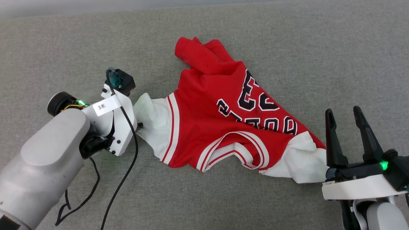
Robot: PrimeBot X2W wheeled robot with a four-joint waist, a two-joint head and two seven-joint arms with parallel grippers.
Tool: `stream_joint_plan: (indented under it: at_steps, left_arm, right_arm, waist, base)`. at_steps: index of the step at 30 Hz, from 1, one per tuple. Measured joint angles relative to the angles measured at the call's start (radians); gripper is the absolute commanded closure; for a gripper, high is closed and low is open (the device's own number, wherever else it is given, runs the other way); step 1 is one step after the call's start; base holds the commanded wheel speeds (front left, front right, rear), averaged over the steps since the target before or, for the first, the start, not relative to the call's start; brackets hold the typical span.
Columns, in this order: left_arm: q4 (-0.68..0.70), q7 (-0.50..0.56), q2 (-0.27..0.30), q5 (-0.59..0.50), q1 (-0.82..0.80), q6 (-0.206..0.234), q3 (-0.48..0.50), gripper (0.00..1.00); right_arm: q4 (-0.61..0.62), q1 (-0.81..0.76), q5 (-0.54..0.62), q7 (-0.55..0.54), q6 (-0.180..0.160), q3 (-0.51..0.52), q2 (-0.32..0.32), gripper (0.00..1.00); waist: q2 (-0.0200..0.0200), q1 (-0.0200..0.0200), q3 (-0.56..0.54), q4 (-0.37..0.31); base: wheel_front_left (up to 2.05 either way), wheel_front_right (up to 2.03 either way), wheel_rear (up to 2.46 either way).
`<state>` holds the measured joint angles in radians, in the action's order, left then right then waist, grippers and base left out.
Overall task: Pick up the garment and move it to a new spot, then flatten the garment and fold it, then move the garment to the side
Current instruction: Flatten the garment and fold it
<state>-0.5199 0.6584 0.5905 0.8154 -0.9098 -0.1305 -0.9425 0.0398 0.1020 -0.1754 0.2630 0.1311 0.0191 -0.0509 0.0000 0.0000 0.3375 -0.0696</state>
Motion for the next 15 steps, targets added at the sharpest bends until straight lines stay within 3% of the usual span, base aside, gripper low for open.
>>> stream_joint_plan:
  at_steps: [2, 3, 4, 5, 10, 15]
  left_arm:
    - [-0.01, 0.004, 0.001, 0.015, -0.01, 0.0, -0.027, 0.0]
    - [-0.013, 0.006, 0.002, 0.022, -0.018, -0.001, -0.037, 0.2]
    - [-0.016, -0.002, 0.003, 0.027, -0.022, -0.001, -0.047, 0.67]
    - [-0.016, -0.011, 0.005, 0.03, -0.025, -0.001, -0.059, 1.0]
    - [-0.011, -0.104, 0.007, 0.043, -0.037, 0.0, -0.106, 1.0]
    - [0.027, -0.272, 0.02, 0.055, -0.008, 0.0, -0.077, 1.0]
  right_arm:
    - [0.0, 0.005, 0.0, 0.0, 0.0, -0.002, 0.0, 0.0]
    - [0.0, 0.006, 0.0, 0.0, 0.0, -0.001, 0.0, 0.0]
    - [0.0, 0.006, 0.0, 0.0, 0.0, 0.0, 0.0, 0.0]
    - [0.0, 0.006, 0.0, 0.0, 0.0, 0.002, 0.0, 0.0]
    - [-0.003, 0.005, 0.001, 0.0, 0.0, 0.012, 0.0, 0.0]
    - [-0.008, -0.008, 0.002, 0.0, 0.0, 0.014, 0.0, 0.0]
  waist:
    - [0.0, 0.0, 0.01, -0.005]
    - [0.0, -0.0001, 0.014, -0.007]
    - [0.0, -0.0001, 0.017, -0.007]
    - [0.0, -0.0001, 0.018, -0.007]
    - [0.0, 0.0, 0.008, 0.007]
    - [0.0, 0.0, -0.032, 0.029]
  base:
    - [0.0, 0.0, 0.0]
    - [0.0, 0.0, 0.0]
    - [0.0, 0.0, 0.0]
    - [0.0, 0.0, 0.0]
    - [0.0, 0.0, 0.0]
    - [0.0, 0.0, 0.0]
